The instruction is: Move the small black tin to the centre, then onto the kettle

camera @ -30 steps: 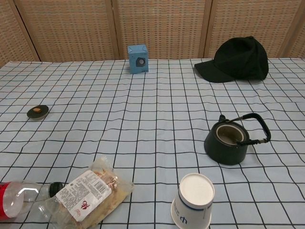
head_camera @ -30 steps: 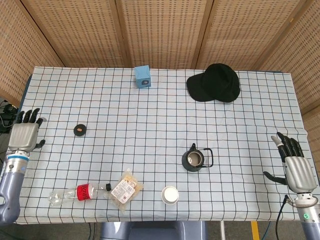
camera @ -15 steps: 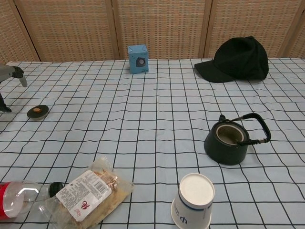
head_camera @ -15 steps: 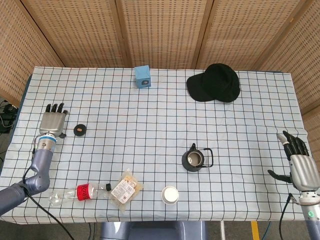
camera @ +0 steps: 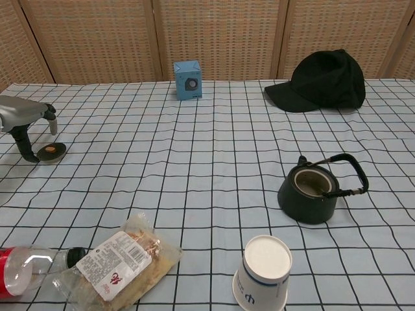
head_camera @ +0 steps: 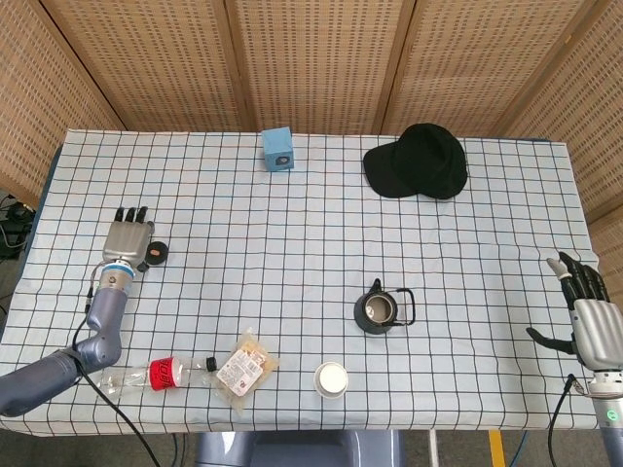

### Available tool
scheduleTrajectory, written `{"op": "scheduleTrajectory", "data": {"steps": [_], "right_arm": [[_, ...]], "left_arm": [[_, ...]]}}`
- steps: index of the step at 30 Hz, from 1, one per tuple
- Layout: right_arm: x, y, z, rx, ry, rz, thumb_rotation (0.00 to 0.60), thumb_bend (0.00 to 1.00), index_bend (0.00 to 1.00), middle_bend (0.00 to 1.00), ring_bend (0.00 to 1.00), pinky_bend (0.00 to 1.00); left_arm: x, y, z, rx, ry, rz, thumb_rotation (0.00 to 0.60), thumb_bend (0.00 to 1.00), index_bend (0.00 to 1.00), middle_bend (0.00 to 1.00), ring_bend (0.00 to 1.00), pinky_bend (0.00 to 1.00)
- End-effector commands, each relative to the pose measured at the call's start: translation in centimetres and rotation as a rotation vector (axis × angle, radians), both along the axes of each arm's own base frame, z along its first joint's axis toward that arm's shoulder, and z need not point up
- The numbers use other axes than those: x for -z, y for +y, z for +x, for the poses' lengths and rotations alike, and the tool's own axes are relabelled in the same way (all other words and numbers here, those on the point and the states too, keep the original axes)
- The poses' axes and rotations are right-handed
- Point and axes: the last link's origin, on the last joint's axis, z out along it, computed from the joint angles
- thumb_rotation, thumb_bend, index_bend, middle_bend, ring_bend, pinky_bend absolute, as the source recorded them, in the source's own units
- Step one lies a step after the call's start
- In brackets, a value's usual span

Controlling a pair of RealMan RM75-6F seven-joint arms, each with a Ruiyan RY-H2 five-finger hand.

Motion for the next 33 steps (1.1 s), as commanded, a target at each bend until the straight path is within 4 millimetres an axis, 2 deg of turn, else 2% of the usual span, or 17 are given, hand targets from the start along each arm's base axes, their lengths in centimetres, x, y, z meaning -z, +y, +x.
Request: {"op": "scheduleTrajectory", "data": {"steps": [1,14,21,26,31,33], "right_arm": [[0.0,0.0,0.0,0.000,-0.001,-0.001,0.600,0.20,0.07,0.00,0.00,0.00],[-0.3,0.0,0.1,-0.005,-0.009,-0.008,0.600,0.20,0.07,0.00,0.00,0.00],[-0.4,0.1,0.3,-0.019,-0.019,-0.016,0.600,0.20,0.07,0.00,0.00,0.00],[-0.4,0.1,0.3,-0.022,-0.023,-0.014,0.600,0.20,0.07,0.00,0.00,0.00],[-0.4,0.2,0.5,-0.026,-0.029,-0.013,0.600,0.20,0.07,0.00,0.00,0.00],[-0.5,0.2,0.5,-0.028,-0.035,-0.012,0.600,0.20,0.07,0.00,0.00,0.00]], "left_arm": [[0.2,0.1,0.1,-0.003,-0.002,-0.003,0.600,0.17,0.32,0.00,0.00,0.00],[1.4,0.1,0.8,0.012,0.009,-0.024,0.600,0.18,0.40,0.00,0.00,0.00],[0.9,0.0,0.3,0.002,0.013,-0.016,0.600,0.27,0.48,0.00,0.00,0.00],[0.3,-0.1,0.4,0.008,0.006,-0.008,0.600,0.28,0.50,0.00,0.00,0.00],[-0.6,-0.2,1.6,0.049,-0.004,0.002,0.600,0.28,0.50,0.00,0.00,0.00],[-0.8,-0.2,3.6,0.103,-0.019,0.004,0.600,0.28,0.50,0.00,0.00,0.00]]}}
